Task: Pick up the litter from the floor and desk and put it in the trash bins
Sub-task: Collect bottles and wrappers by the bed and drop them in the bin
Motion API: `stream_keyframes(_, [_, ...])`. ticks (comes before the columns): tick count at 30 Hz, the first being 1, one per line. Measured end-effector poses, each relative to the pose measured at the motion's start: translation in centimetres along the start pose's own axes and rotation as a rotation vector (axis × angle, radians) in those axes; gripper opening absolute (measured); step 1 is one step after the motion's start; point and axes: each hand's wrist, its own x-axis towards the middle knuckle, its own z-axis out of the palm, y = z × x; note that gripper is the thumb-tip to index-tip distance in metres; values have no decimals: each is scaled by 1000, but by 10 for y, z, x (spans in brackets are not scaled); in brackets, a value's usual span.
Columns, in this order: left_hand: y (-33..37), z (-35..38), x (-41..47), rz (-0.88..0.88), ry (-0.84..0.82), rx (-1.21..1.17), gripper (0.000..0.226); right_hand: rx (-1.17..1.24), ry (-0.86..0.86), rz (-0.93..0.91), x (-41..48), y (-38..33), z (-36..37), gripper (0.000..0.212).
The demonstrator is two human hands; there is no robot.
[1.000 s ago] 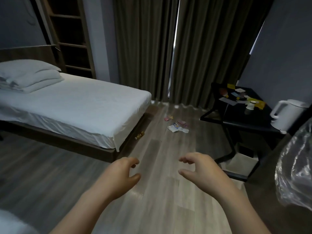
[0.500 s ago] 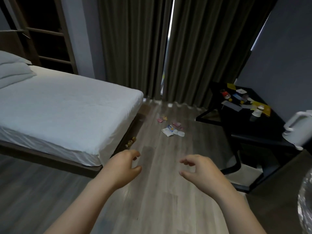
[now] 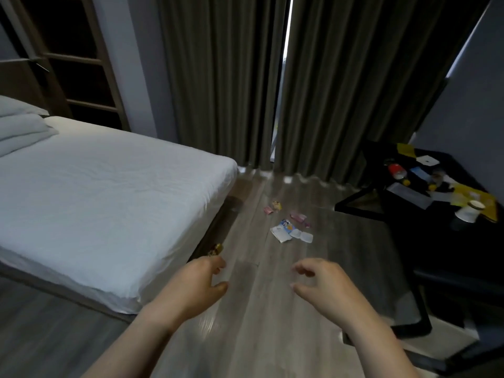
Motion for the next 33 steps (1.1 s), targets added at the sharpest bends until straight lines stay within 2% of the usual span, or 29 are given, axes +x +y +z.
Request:
stream_keyframes(10, [-25,6,117,-121,-14,-30,38,5,-140,0,135,30,1,36])
stream_keyframes(26, [-135,-31,317,-170,-162,-73,41,49,-202,73,355,7,30,32])
stream_keyframes(33, [-150,-34,385,-189,-223,-56,41,97,-222,111,423,23,32,32])
